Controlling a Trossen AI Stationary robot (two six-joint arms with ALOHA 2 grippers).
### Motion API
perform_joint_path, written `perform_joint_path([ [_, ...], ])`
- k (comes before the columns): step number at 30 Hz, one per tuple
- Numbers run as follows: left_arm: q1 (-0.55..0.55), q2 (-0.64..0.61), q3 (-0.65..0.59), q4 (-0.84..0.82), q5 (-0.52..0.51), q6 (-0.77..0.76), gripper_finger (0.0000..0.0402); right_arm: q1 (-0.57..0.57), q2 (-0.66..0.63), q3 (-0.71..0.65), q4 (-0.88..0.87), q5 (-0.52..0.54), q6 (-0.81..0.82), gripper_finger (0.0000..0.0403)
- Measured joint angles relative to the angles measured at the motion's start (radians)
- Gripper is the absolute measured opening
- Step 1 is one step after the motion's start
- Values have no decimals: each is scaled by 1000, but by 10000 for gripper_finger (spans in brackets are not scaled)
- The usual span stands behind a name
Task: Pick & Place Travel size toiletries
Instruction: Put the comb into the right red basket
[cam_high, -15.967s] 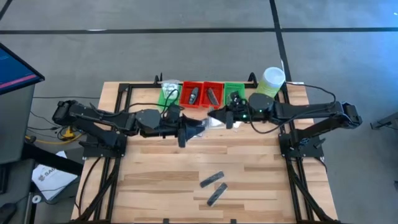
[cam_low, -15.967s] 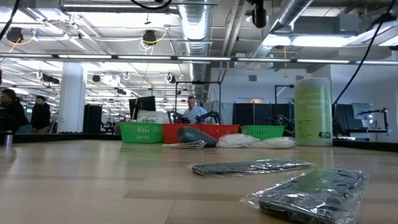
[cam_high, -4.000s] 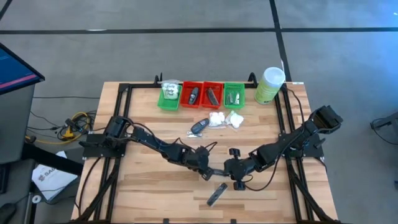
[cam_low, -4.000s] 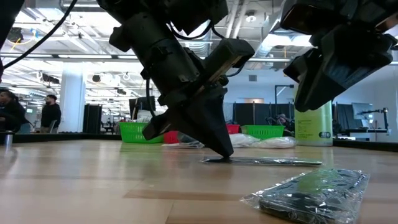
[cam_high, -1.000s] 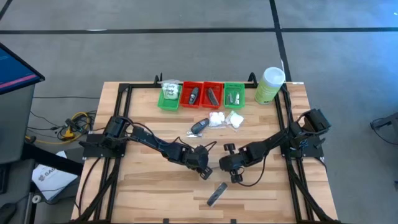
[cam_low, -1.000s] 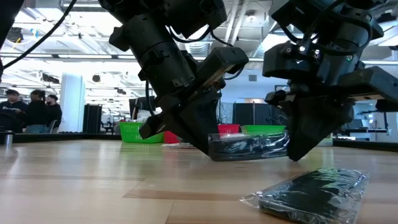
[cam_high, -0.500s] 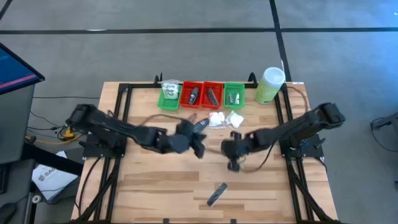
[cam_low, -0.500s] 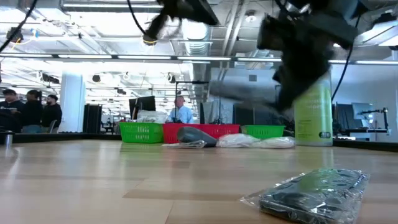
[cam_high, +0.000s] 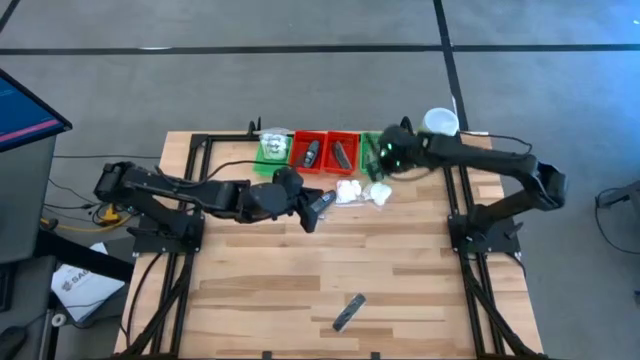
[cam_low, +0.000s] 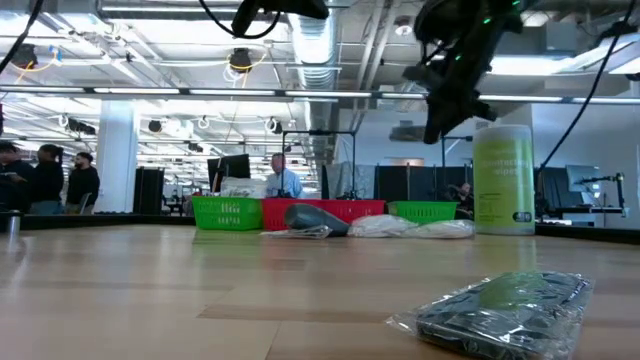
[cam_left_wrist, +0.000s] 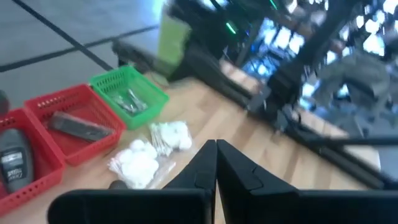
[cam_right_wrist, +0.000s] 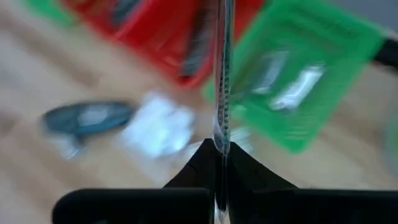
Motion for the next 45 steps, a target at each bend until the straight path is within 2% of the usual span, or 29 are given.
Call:
perform_joint_path([
  [6,-4,0,0,-63,55,71,2,-142,191,186,-165,10,-22,1],
  [10,-12,0,0,-109,61,70,2,-142,314,290,-237,5,-54,2],
  [13,-25,0,0,-139,60,68,2,-119,371,346,-221,-9,-88,3],
  [17,-30,0,0,-199,59,38,2,-93,426,411,-171,-67,-170,2],
  [21,-29,0,0,-236,52,-5,2,-85,499,467,-134,-172,-221,1],
  [26,-33,0,0,-249,49,-5,2,-88,607,529,-162,-277,-214,2],
  [39,-35,0,0,-272,47,-3,2,-125,760,730,-344,-285,-121,3],
  [45,-35,0,0,-273,44,-2,2,-130,790,756,-334,-283,-141,5],
])
